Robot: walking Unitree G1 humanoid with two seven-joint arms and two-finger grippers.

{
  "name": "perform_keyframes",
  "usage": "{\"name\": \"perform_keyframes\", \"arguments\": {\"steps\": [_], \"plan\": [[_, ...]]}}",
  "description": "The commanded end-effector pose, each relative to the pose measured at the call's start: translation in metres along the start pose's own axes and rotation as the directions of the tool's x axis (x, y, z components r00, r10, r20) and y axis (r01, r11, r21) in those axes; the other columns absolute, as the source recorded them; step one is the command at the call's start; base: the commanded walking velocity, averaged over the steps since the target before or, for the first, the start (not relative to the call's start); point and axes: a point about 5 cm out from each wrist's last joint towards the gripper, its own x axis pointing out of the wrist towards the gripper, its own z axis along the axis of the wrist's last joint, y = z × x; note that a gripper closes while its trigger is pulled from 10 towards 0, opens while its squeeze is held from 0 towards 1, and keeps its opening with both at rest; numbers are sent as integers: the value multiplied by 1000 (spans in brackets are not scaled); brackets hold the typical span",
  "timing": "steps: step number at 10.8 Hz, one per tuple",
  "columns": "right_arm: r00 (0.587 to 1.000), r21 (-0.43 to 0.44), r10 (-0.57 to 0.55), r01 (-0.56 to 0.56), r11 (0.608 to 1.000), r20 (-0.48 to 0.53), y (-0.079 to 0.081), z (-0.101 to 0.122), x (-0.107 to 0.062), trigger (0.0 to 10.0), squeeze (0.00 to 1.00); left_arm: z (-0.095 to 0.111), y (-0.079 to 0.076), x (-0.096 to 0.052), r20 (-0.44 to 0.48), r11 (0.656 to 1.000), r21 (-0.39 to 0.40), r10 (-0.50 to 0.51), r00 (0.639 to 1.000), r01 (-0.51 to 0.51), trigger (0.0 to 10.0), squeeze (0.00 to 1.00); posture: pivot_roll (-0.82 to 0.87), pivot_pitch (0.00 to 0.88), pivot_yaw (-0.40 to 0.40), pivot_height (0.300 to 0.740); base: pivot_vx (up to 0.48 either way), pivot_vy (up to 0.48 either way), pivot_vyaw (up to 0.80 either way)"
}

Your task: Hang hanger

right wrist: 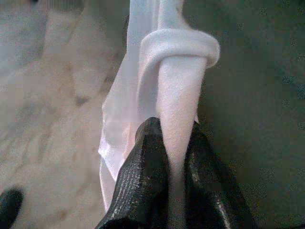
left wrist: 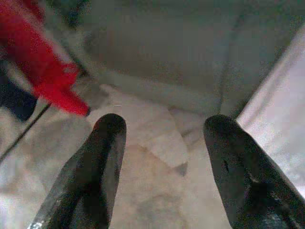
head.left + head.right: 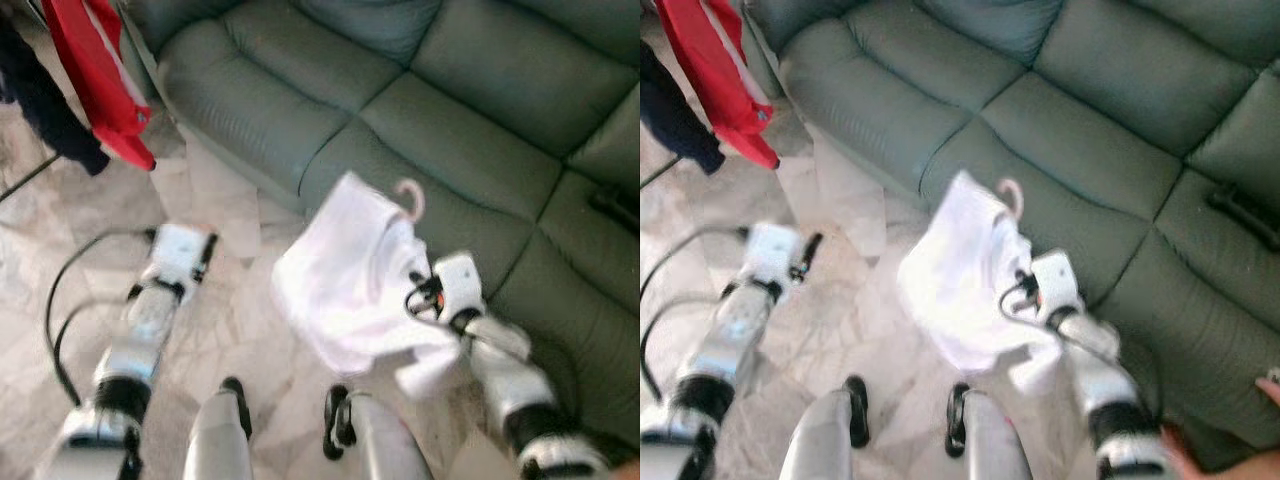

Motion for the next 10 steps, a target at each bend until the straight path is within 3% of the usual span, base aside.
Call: {"name": "perform_keyframes", "arguments": {"steps": [1,2,3,7,10], "plan": [[985,22,-92,90,996,146,-7,21,-3,10000,0,-4,6,-9,9,997,-49,62,998,-61,10000,1000,-4,199,-57,740,0,0,0],[970,38,-134,129,991,204,-2,26,-10,10000,0,-5,7,-16,22,990,-103,101,995,-98,10000,1000,2,188,-58,740,0,0,0],[957,47,-145,137,989,251,1,31,-17,10000,0,-3,8,-21,47,988,-123,104,994,-97,10000,0,11,175,-61,740,0,0,0],[947,61,-55,37,997,316,20,42,-20,10000,0,-3,14,-29,53,979,-173,123,991,-112,10000,0,18,159,-60,740,141,0,700],[943,49,3,-21,999,333,29,46,-22,10000,0,-1,6,-29,51,976,-196,104,993,-92,10000,0,15,153,-58,740,346,0,690]]}}
